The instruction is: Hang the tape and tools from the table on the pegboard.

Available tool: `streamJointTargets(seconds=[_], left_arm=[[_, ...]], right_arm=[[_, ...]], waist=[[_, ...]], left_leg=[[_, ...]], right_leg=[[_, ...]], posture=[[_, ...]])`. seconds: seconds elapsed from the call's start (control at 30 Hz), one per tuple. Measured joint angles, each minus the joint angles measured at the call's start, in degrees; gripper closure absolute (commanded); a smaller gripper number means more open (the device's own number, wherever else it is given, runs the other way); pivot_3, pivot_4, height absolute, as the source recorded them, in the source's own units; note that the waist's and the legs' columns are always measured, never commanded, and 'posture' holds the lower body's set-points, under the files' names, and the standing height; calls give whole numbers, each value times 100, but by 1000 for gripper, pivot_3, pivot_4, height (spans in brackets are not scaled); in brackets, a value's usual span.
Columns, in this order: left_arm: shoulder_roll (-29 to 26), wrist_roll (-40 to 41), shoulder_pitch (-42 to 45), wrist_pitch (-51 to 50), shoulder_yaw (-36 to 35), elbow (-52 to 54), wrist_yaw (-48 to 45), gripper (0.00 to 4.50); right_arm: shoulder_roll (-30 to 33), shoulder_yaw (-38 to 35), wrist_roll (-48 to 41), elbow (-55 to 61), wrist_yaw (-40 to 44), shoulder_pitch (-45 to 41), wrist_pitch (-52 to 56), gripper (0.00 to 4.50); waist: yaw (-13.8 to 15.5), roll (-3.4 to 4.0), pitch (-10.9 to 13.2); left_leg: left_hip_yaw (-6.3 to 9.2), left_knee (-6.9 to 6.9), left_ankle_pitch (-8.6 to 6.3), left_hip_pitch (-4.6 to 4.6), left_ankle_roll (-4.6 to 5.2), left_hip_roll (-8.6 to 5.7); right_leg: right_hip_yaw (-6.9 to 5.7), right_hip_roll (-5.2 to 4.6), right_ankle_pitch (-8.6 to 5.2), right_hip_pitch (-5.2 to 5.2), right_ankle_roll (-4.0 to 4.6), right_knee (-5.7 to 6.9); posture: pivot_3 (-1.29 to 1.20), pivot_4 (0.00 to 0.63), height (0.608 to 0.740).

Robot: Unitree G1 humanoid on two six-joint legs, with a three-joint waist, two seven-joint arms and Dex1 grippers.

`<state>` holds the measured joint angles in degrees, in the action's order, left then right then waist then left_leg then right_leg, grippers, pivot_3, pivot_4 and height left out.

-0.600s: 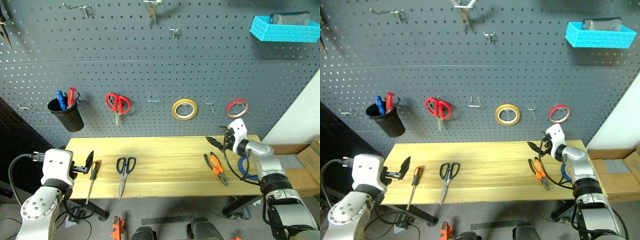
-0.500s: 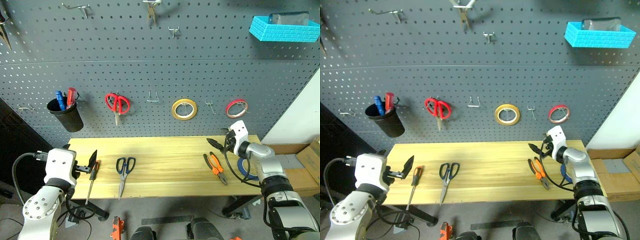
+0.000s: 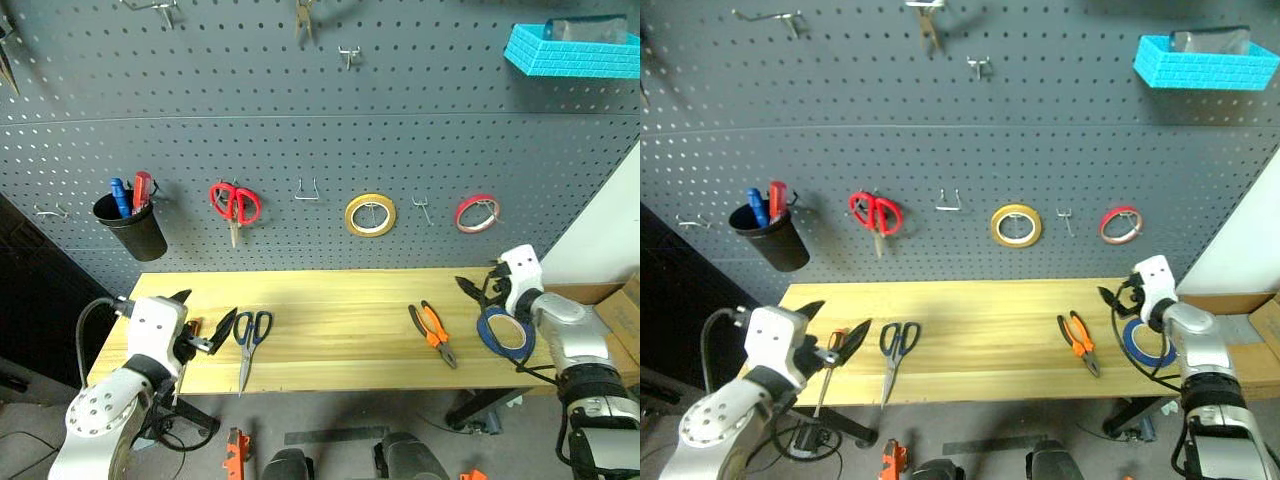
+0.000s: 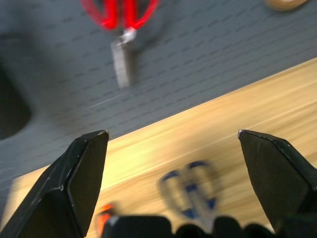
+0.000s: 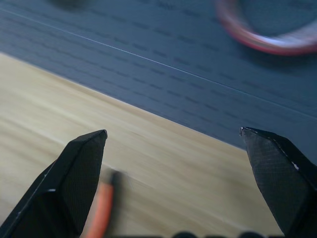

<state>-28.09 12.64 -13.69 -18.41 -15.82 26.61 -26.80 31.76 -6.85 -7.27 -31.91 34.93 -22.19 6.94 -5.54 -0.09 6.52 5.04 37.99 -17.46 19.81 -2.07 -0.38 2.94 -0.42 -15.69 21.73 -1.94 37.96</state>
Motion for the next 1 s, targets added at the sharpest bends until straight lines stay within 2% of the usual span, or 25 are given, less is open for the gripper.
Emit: streamJointTargets(seconds=[0.2, 0.33, 0.4, 0.47, 0.63, 0.93, 1.0], left_arm=[[-188, 285, 727, 38, 529, -27, -633, 25], [-376, 761, 1160, -337, 885, -48, -1248, 25], [-657, 767, 1507, -211, 1334, -68, -1818, 25], [-673, 773, 1701, -107, 1570, -138, -2105, 25], [-664, 909, 2318, -123, 1871, -540, -2610, 25], [-687, 885, 2605, -68, 2029, -919, -2885, 25], [-704, 874, 2604, -19, 2027, -921, -2889, 0]], right_arm=[[143, 268, 338, 647, -81, 327, 615, 0], [166, 355, 386, 955, -119, 343, 1189, 0], [169, 414, 404, 996, -134, 289, 1597, 0], [161, 507, 443, 955, -147, 208, 1797, 0], [55, 721, 599, 414, -211, -196, 2033, 0], [-32, 1096, 963, -1376, -105, -1120, 1469, 0], [-29, 1211, 1079, -1748, 81, -1373, 1370, 402]], waist=[[-229, 3, 204], [-415, -35, 347], [-472, -65, 474], [-549, -60, 545], [-655, -70, 728], [-730, -75, 796], [-730, -85, 801]], left_leg=[[-49, -2, 0, 1, 0, 4], [-60, -2, -2, 8, 3, 14], [-66, 0, -2, 16, 4, 13], [-71, 0, -5, 11, 8, 19], [-77, 0, -10, 20, 17, 18], [-77, 6, -20, 63, 36, 14], [-74, 11, -20, 65, 36, 14]], right_leg=[[87, 15, 4, 24, -14, 5], [114, 14, 13, 43, -23, 6], [116, 15, 20, 51, -33, 0], [122, 2, 23, 50, -39, 3], [127, 0, 26, 61, -45, 1], [123, -20, 21, 93, -55, -6], [120, -35, 21, 94, -56, -5]], posture=[[-259, 183, 740], [-294, 223, 740], [-303, 234, 740], [-304, 245, 740], [-308, 262, 740], [-293, 259, 740], [-290, 256, 740]])
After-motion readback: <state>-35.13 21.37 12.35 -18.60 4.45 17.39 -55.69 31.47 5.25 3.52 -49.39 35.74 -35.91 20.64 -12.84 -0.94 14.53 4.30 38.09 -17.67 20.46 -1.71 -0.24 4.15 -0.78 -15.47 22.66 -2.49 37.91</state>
